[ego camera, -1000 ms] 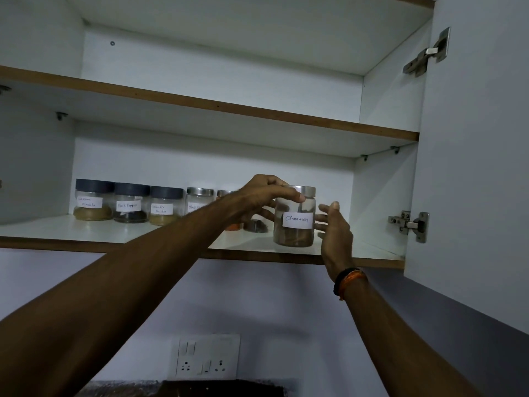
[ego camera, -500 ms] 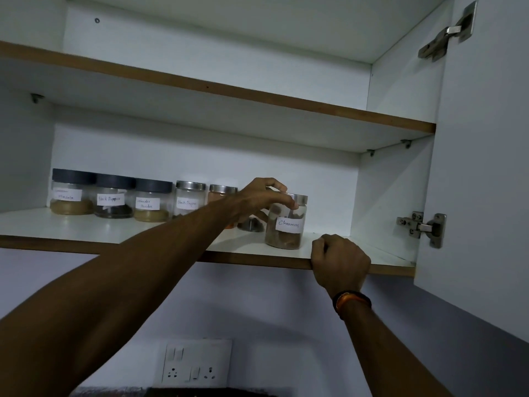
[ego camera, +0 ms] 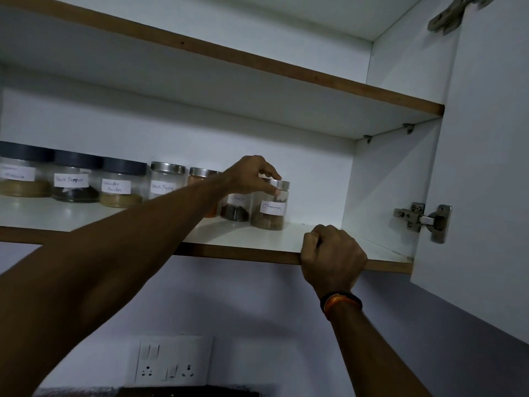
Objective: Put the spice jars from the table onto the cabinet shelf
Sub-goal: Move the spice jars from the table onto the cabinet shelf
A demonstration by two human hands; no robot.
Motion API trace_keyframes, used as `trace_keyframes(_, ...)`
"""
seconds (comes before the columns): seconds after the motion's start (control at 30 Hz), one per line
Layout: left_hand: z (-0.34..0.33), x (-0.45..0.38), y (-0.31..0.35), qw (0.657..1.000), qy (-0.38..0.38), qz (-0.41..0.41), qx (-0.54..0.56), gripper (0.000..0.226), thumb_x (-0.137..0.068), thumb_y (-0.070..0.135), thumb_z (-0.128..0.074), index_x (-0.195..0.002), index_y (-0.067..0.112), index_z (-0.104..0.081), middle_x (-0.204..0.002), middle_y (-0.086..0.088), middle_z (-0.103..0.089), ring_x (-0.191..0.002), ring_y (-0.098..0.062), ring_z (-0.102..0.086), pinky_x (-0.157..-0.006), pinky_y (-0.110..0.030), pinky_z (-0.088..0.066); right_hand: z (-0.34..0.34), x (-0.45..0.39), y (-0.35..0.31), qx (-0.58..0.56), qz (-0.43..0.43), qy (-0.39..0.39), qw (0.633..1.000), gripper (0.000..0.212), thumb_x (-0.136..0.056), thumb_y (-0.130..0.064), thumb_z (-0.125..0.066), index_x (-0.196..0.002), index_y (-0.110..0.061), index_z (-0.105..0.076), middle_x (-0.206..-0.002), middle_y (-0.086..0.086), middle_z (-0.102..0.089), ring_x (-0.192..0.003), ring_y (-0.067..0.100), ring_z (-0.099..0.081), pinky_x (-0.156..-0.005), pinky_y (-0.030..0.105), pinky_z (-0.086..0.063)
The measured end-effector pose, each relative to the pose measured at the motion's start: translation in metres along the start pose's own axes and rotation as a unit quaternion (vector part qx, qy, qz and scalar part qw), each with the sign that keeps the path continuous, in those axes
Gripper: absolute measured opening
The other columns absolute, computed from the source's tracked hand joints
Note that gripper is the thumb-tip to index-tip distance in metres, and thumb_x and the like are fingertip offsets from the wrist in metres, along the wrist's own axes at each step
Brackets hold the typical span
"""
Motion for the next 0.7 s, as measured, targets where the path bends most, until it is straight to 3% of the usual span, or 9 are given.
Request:
trace_keyframes(0.13, -0.008, -0.009, -0.002, 0.998, -0.007, -0.013, -0.062, 0.046, -0.087, 0.036, -0.075, -0.126, 0.013, -0.069, -0.123, -0.005, -0.069, -0.101, -0.012, -0.056, -0.083, -0.027, -0.042, 0.003, 0.002, -0.003, -0.004, 0.023, 0.016, 1.000, 0.034, -0.082, -0.031, -0.042, -0.054, -0.016, -0.055, -0.048, -0.003, -0.046, -0.044, 0.014, -0.039, -0.048, 0.020, -0.026)
trace_keyframes(0.37, -0.018, -0.018, -0.011, 0.993, 0.012, -0.008, -0.118, 0.042, -0.092, 0.032, -0.069, -0.129, 0.013, -0.066, -0.129, -0.008, -0.067, -0.114, -0.025, -0.062, -0.086, -0.027, -0.042, 0.005, 0.001, -0.003, -0.013, 0.033, 0.033, 0.999, 0.032, -0.080, -0.031, -0.041, -0.054, -0.017, -0.054, -0.048, -0.004, -0.046, -0.045, 0.012, -0.037, -0.052, 0.016, -0.014)
trace_keyframes(0.7, -0.025, -0.024, -0.015, 0.989, 0.007, 0.002, -0.151, 0.037, -0.093, 0.030, -0.066, -0.125, 0.012, -0.069, -0.123, -0.009, -0.070, -0.110, -0.028, -0.063, -0.084, -0.031, -0.043, 0.007, 0.002, -0.005, -0.017, 0.038, 0.036, 0.998, 0.034, -0.080, -0.031, -0.040, -0.054, -0.017, -0.057, -0.048, -0.004, -0.047, -0.045, 0.012, -0.037, -0.053, 0.014, -0.014)
Point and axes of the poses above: each hand's wrist, its own x-axis away from the middle knuckle, its own z-axis out of the back of the hand, y = z × x, the point moved 8 cm from there along -x, towards the middle knuckle
